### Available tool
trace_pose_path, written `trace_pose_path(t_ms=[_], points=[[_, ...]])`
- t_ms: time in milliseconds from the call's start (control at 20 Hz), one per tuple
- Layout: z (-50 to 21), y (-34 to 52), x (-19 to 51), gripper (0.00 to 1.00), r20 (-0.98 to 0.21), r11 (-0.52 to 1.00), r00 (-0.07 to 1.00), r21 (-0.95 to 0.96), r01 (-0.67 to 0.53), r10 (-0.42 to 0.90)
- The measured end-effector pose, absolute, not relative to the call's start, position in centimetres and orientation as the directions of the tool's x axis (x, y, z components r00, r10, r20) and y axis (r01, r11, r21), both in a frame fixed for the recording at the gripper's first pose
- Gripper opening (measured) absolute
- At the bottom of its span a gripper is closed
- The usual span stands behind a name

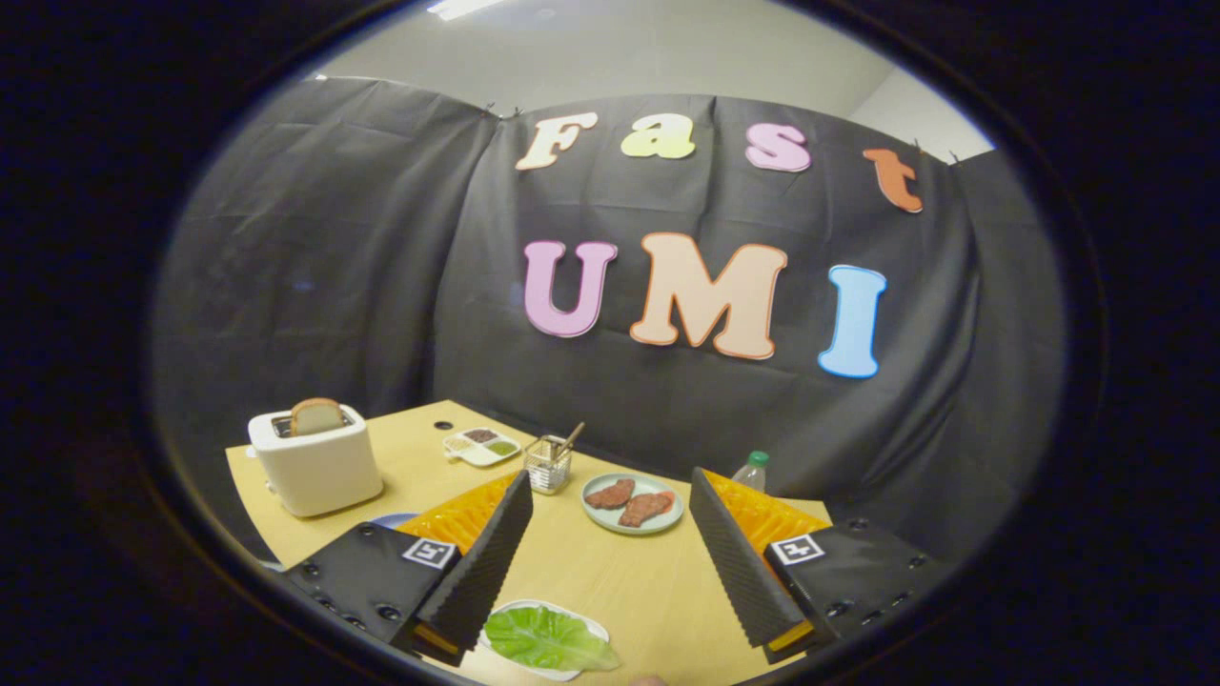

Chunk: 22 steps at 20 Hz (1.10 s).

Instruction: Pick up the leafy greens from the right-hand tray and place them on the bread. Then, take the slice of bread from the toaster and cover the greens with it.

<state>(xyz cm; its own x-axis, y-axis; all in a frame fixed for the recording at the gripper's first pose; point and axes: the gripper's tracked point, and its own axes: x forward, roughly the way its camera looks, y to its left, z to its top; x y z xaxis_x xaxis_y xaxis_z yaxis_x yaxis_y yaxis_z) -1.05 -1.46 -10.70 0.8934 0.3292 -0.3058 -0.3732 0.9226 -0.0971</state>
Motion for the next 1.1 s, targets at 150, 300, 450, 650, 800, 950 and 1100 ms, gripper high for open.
trace_pose_path(t_ms=[150,300,450,650,800,950,1100], points=[[-12.8,-1.4,-1.4,1.00,-0.363,0.890,0.853,-0.117,-0.440,0.374],[-15.0,-1.1,-1.8,1.00,-0.412,0.856,0.810,-0.124,-0.503,0.417],[-17.2,-0.4,-2.3,1.00,-0.462,0.823,0.760,-0.103,-0.558,0.457],[-20.3,0.4,-3.3,1.00,-0.530,0.776,0.691,-0.095,-0.624,0.491],[-23.1,0.8,-4.3,1.00,-0.593,0.739,0.626,-0.074,-0.669,0.507],[-25.7,1.0,-5.3,1.00,-0.640,0.707,0.565,-0.047,-0.706,0.521],[-28.4,1.1,-5.9,1.00,-0.687,0.672,0.504,-0.030,-0.740,0.524]])
